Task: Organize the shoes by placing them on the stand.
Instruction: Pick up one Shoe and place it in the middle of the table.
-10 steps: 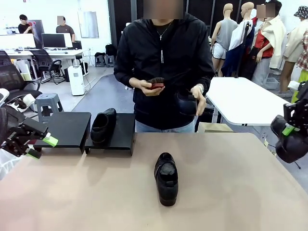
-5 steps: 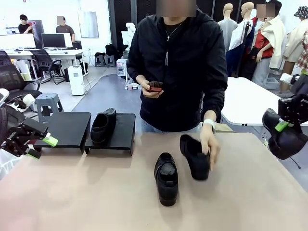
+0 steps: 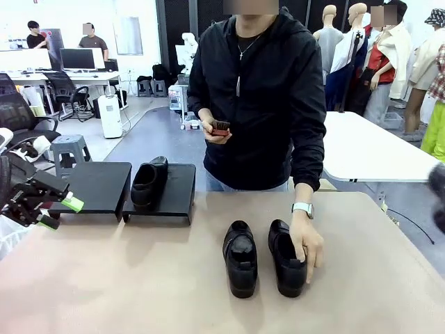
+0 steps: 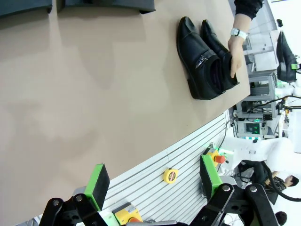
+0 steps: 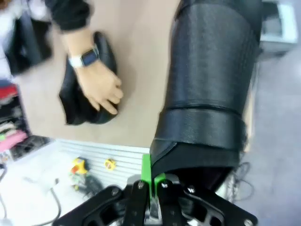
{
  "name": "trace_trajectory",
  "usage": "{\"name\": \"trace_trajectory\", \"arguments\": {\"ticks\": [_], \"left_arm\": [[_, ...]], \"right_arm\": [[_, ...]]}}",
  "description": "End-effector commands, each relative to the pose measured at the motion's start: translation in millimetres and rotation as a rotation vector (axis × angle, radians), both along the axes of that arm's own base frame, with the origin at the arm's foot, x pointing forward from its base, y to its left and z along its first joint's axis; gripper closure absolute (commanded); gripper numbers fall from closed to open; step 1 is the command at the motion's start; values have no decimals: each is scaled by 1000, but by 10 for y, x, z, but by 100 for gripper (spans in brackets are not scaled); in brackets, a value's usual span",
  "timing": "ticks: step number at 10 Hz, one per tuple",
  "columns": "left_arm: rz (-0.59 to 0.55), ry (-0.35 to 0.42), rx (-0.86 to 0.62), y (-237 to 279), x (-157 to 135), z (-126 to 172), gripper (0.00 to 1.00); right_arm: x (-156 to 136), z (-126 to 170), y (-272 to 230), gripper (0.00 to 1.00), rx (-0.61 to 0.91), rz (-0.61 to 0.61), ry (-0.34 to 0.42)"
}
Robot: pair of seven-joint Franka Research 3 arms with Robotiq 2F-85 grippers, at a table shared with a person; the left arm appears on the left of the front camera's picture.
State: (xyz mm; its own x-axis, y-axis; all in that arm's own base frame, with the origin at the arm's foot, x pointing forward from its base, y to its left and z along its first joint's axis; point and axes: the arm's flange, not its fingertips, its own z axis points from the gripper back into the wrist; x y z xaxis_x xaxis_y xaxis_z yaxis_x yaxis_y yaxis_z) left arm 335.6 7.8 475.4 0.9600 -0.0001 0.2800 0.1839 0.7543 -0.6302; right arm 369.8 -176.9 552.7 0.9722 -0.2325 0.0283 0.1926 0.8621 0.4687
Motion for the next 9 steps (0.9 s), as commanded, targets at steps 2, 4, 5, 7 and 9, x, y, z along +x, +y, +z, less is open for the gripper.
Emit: {"name": "trace_trajectory", "arguments": {"ticks": [2,4,5,7,9], "left_arm": [[-22,-12,1,30,-13,-8,0],[-22,-12,1,30,-13,-8,0],[-22,-12,1,30,-13,-8,0],[-22,-12,1,30,-13,-8,0],[-22,-12,1,30,-13,-8,0]], "right_arm": [[-125,-65,-236,100,91,-57,-61],[-179,-75,-7,100,84,35,-94],[-241,7,270,100,86,125,-122],[-518,197,1134,100,91,341,-169],[-827,179,2323,100,9,529,-213]]}}
